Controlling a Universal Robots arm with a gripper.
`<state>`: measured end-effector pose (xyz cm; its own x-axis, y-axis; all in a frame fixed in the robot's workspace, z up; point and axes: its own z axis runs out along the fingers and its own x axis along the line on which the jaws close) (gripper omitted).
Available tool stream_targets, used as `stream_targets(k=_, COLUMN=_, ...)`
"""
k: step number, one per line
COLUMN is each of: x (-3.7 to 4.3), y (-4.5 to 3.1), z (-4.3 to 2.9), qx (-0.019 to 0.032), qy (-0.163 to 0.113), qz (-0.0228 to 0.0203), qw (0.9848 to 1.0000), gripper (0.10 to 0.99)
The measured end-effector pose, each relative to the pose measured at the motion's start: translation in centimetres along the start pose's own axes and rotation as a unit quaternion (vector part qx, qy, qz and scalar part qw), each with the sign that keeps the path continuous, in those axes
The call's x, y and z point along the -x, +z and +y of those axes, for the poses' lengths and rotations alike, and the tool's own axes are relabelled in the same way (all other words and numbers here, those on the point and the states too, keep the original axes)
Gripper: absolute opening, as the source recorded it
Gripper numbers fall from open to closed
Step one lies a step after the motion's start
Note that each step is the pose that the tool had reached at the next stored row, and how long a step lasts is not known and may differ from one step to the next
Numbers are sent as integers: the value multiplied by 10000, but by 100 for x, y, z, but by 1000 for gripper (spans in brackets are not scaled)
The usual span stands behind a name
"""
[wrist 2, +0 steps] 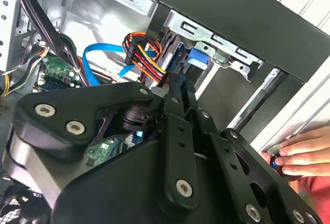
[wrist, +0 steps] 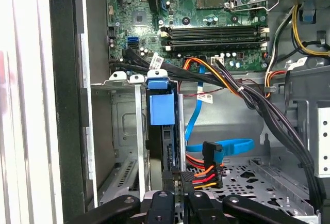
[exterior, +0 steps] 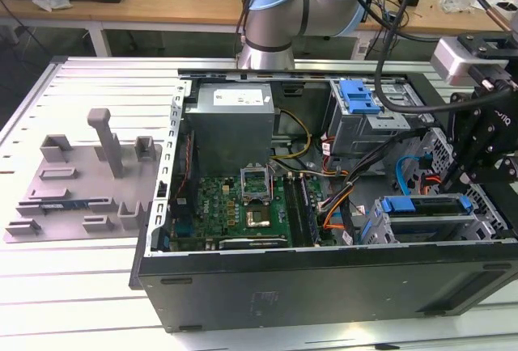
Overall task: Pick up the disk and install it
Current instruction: 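Insert the first disk wire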
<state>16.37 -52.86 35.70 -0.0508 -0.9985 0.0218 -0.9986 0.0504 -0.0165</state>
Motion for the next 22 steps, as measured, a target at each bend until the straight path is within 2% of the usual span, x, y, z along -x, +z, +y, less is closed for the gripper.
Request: stream_targets(k=22, x=4, y=50, z=-5, qx=3, qy=115, qz=0, qw=9999, gripper=165)
